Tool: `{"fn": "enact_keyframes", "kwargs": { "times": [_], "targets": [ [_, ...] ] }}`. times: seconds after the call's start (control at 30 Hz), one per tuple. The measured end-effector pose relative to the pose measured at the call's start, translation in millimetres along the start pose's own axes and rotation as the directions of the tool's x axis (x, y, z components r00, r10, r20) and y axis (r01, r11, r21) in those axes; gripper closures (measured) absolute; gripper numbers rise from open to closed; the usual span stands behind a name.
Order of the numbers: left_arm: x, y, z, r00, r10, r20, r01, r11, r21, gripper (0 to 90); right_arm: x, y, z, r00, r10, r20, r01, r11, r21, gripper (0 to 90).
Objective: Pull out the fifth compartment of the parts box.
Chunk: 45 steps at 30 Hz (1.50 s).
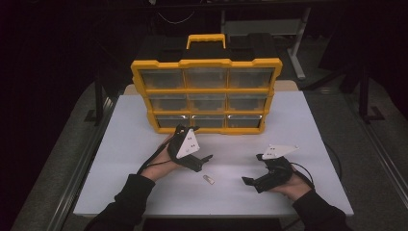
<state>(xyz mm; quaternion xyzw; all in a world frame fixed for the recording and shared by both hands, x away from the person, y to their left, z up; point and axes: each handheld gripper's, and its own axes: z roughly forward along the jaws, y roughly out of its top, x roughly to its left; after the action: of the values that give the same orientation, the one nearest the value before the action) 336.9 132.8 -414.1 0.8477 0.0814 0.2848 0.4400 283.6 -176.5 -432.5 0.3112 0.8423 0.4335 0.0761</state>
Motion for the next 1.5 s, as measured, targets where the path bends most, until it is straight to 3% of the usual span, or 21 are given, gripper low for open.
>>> {"fn": "enact_keyframes", "kwargs": {
  "times": [0.3,0.63,1.07,1.5],
  "targets": [
    [-3.1,-0.5,0.7,0.9987,0.047,-0.023,-0.046,0.9989,0.009,0.5,-0.2,0.0,-0.1,1.0,0.003,0.0,-0.003,1.0,-0.001,0.0],
    [-8.2,-0.1,2.8,0.9931,0.11,-0.043,-0.109,0.9938,0.025,0.5,-0.1,0.0,-0.1,1.0,0.001,0.001,-0.001,1.0,0.0,0.0],
    [-13.0,-0.6,4.2,0.9799,0.185,-0.076,-0.182,0.9823,0.045,0.5,-0.1,-0.1,-0.3,1.0,0.001,0.001,-0.001,1.0,0.0,0.0],
    [-16.4,-2.7,4.1,0.9615,0.255,-0.102,-0.249,0.9661,0.07,0.5,-0.2,-0.1,-0.2,1.0,0.0,0.001,0.0,1.0,0.0,0.0]
  ]
}}
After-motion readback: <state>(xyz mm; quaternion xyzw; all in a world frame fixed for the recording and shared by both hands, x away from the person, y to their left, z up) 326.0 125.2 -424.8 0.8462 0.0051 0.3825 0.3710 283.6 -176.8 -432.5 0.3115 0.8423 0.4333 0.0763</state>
